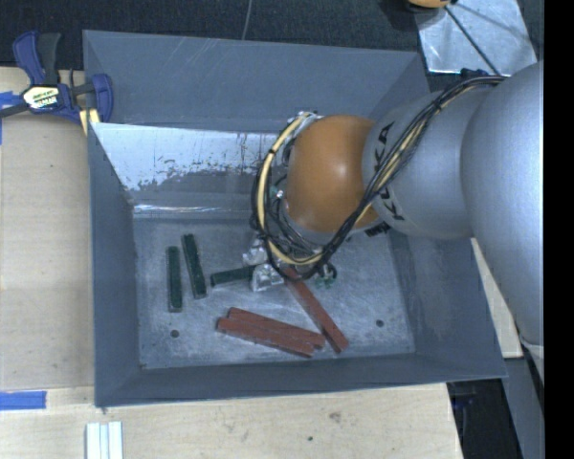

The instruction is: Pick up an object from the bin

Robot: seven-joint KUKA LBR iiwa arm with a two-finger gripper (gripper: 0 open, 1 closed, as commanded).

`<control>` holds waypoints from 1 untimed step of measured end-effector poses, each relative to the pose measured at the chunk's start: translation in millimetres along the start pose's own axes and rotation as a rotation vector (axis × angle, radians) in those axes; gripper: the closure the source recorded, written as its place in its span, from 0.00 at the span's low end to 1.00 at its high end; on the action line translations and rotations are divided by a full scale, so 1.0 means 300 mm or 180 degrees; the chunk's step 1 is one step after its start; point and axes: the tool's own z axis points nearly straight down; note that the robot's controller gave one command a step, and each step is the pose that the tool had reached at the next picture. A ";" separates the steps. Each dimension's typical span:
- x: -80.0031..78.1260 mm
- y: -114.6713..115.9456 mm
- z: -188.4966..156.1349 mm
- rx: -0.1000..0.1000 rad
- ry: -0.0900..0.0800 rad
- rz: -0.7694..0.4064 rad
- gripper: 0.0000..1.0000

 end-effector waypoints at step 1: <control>0.013 0.000 -0.052 0.0003 0.0074 -0.0002 1.00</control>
Offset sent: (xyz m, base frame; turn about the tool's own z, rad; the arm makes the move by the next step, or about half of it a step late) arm 0.0000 -0.0001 0.0017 0.0000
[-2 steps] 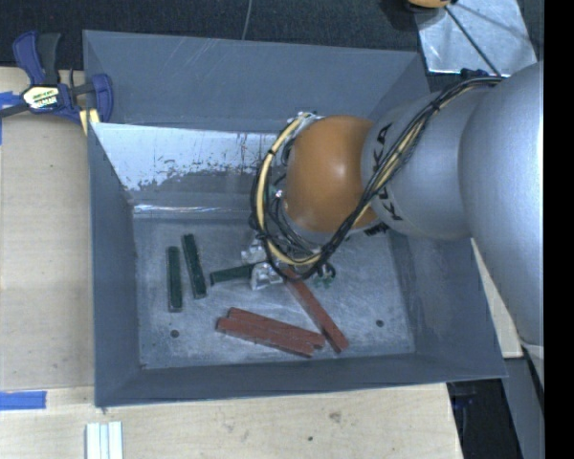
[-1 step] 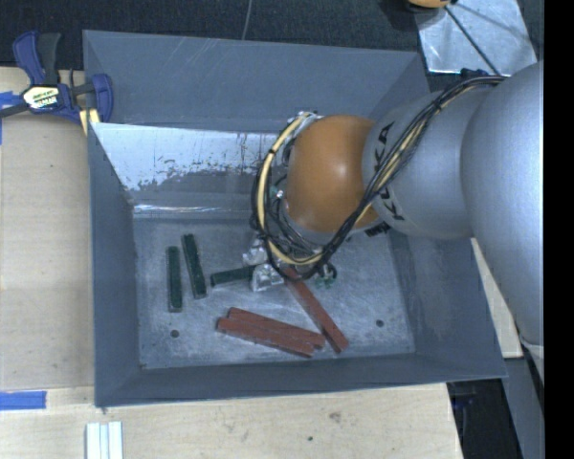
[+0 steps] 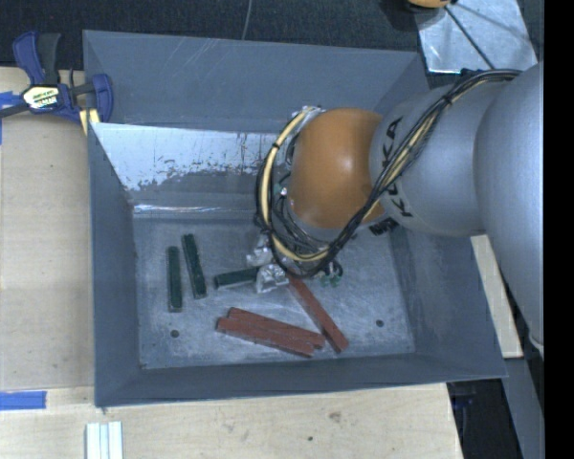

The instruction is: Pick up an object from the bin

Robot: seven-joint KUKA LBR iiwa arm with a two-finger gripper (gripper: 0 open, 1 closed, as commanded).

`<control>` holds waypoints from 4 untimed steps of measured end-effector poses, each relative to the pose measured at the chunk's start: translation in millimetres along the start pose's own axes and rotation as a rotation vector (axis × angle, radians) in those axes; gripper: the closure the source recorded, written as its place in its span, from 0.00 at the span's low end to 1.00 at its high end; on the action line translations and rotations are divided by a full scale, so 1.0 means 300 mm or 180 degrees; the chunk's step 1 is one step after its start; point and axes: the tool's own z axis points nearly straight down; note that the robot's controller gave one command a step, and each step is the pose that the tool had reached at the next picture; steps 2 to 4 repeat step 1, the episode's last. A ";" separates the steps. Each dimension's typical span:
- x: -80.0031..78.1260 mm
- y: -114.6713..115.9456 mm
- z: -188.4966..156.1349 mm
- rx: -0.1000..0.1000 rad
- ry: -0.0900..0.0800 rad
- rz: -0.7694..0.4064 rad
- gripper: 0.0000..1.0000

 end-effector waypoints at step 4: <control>-0.005 0.000 -0.062 0.0000 -0.0009 0.0001 1.00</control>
Offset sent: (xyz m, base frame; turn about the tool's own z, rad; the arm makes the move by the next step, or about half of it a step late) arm 0.0001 -0.0002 0.0309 0.0000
